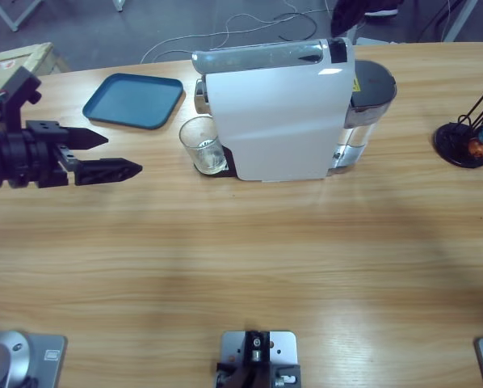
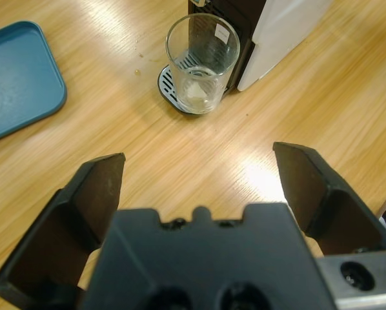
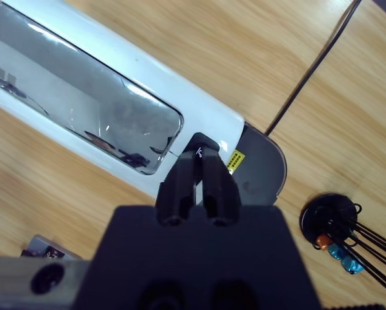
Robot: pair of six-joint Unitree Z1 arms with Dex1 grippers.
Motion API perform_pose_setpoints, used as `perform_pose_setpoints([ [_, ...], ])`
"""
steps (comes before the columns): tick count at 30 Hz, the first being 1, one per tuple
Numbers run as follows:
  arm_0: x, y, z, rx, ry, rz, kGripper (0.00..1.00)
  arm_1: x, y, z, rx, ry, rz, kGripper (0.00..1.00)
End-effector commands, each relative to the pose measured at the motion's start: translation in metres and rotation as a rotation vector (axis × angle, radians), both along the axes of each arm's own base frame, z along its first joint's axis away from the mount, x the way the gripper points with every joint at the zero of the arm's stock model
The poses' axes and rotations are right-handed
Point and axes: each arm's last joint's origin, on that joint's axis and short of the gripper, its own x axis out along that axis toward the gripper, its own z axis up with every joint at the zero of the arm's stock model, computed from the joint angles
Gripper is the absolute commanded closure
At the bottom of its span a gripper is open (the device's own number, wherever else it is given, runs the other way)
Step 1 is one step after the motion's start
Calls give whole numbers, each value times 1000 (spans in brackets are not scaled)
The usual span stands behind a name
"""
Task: Pour coffee
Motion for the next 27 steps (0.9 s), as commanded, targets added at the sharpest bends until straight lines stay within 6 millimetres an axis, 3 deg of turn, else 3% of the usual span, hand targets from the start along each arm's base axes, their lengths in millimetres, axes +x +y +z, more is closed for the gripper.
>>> perform_pose_setpoints([
  [1,1,-3,-14,43,35,-12,9,14,4,-31,-71,63,-9,1000],
  [13,2,-5,-17,53,43,-13,9,17,6,-44,-86,96,-4,1000],
  [15,2,-5,-17,54,43,-13,9,14,4,-35,-75,74,-6,1000],
  [17,2,-5,-17,54,43,-12,9,5,0,-9,-25,11,9,1000],
  [18,3,-5,-17,53,42,-12,9,-2,-2,6,0,-24,11,665],
  [19,3,-5,-17,52,42,-12,9,-9,-4,19,24,-52,10,194],
  [20,3,-6,-17,51,41,-14,9,-15,-5,28,37,-70,17,34],
  [27,1,-8,-14,45,33,-27,9,-22,-4,30,38,-71,12,0],
])
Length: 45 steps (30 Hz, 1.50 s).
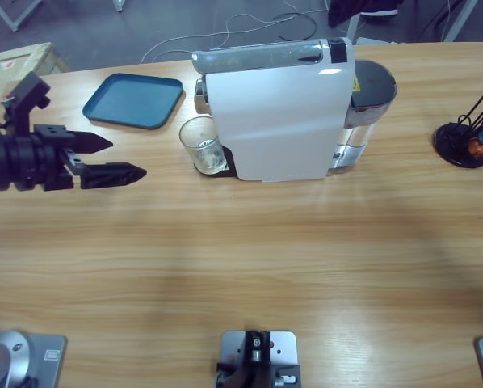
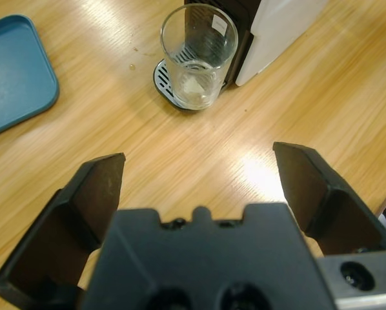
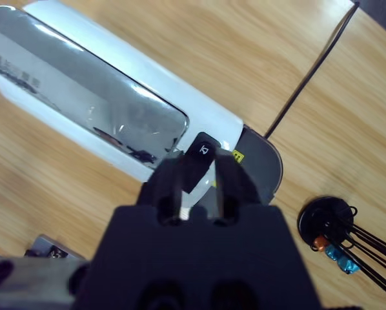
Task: Pour coffee
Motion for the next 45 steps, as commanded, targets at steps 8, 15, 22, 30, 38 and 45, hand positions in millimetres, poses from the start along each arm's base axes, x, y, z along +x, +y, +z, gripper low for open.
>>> perform_pose_setpoints([
  [8,-1,-4,-8,28,11,-19,9,-13,-2,8,7,-17,-16,0],
  [15,-2,-4,-8,26,11,-25,9,-13,-3,6,-4,-15,-23,0],
  [22,-3,-4,-6,20,4,-29,9,-18,-7,9,-4,-20,-29,0],
  [30,-4,-3,-8,30,11,-28,9,-17,-6,10,6,-23,-40,0],
  [38,-2,-4,-4,22,-1,-26,9,-13,-3,3,6,-23,-40,0],
  [45,-2,-5,-2,16,-2,-29,9,-18,-7,5,5,-22,-40,0],
])
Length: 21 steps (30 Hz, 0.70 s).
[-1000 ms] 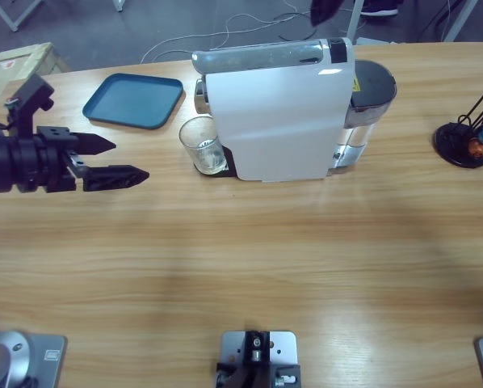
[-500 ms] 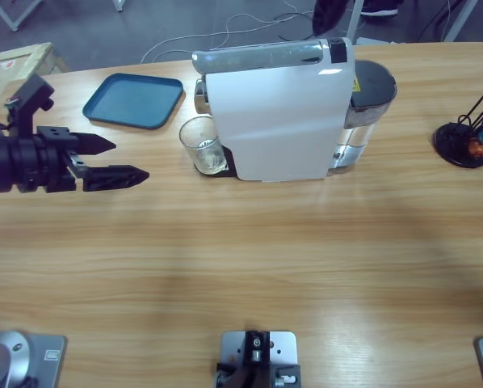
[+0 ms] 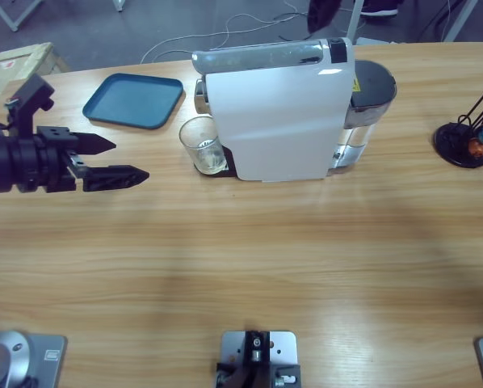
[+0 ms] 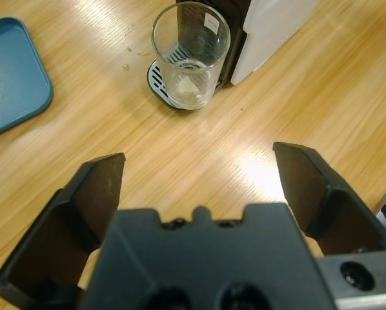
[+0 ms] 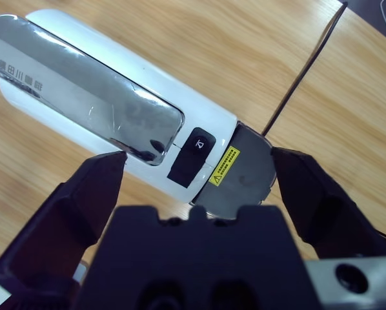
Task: Pour coffee
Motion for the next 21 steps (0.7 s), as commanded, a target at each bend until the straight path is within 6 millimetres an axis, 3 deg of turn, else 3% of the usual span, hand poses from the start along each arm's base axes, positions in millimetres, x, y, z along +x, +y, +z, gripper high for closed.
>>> perform_pose_setpoints([
  [1,0,-3,0,10,-5,-14,9,-12,-3,2,-7,2,-2,0],
  [5,3,-5,2,5,-10,-15,9,-14,-5,3,-6,-1,-2,0],
  [7,3,-5,2,6,-8,-15,9,-25,-14,19,14,-36,-6,0],
  [10,2,-6,2,5,-10,-20,9,-71,-50,46,78,-120,-12,0],
  [12,2,-6,2,8,-9,-23,9,-116,-79,44,139,-157,-7,0],
  [14,2,-7,1,11,-5,-26,9,-165,-108,24,190,-174,16,0],
  [16,4,-9,1,11,-5,-26,9,-195,-127,-1,226,-164,26,0],
  [21,9,-13,4,7,-9,-28,9,-222,-151,-60,191,-157,17,0],
])
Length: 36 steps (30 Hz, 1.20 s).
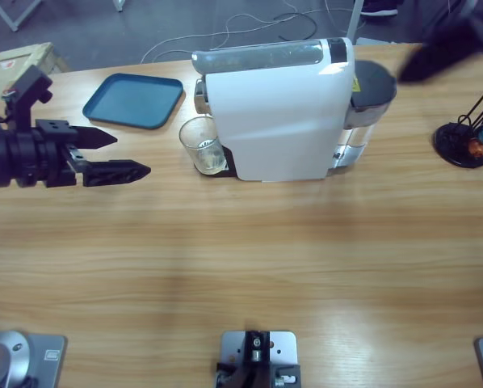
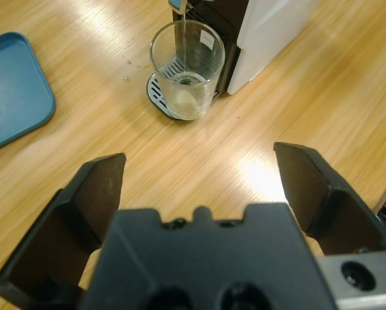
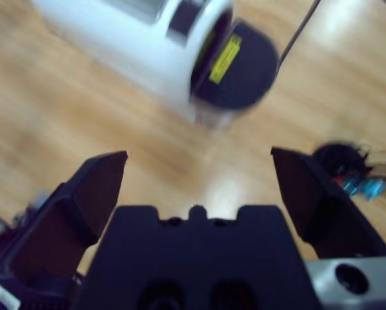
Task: Pour coffee
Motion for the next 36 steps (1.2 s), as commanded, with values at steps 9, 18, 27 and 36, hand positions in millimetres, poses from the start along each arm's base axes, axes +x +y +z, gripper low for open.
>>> perform_pose_setpoints([
  [9,3,-12,-2,56,-7,-74,9,-69,-52,-59,83,-115,15,0],
  [18,2,-12,-3,62,-4,-72,9,-69,-51,-67,70,-90,23,0],
  [27,-1,-11,-6,61,5,-78,9,-70,-52,-66,77,-94,26,0],
  [36,-3,-11,-7,65,7,-84,9,-73,-53,-67,75,-91,27,0],
])
